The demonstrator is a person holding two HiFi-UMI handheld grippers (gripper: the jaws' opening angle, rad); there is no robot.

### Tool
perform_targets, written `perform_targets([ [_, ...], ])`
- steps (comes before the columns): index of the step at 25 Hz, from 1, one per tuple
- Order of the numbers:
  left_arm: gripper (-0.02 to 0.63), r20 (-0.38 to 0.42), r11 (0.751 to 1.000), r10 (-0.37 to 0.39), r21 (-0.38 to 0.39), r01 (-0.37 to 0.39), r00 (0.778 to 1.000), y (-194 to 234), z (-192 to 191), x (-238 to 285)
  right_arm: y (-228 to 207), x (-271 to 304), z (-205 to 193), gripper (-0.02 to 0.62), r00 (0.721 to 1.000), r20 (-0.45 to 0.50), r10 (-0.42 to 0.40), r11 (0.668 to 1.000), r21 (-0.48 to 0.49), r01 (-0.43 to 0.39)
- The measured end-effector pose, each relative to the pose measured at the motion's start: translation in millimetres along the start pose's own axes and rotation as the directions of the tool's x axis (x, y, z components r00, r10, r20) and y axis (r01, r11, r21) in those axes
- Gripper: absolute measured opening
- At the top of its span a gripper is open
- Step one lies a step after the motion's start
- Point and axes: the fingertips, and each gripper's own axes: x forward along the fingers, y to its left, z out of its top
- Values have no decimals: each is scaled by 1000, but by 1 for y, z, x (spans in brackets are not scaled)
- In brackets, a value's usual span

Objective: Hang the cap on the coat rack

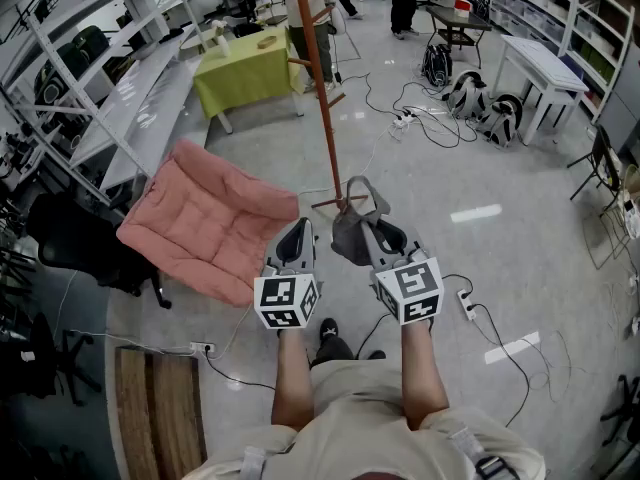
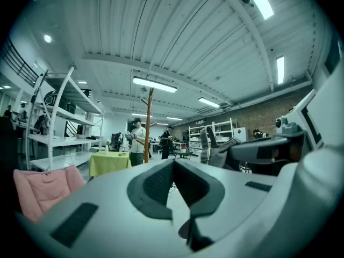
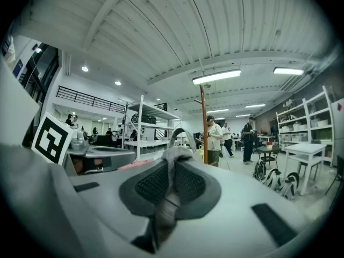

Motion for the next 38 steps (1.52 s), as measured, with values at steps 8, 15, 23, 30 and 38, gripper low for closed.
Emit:
perform_targets([
  [8,6,0,1000,-14,1,14,1000,-7,2,-3,-2,-4,0,21,1000,0,-3,1000,-2,3],
  [15,6,2,1000,-13,-12,13,1000,-5,-1,6,-10,0,-3,21,1000,15,-1,1000,18,1],
  [23,6,31,1000,-11,-14,11,999,7,11,38,-33,22,5,21,999,35,-10,1000,8,10],
  [30,6,61,999,-50,-14,51,997,23,28,90,-58,58,35,21,997,78,-18,1000,-10,18],
  [38,6,41,993,-119,-16,119,992,28,25,151,-107,94,51,22,993,104,-56,998,-15,58],
])
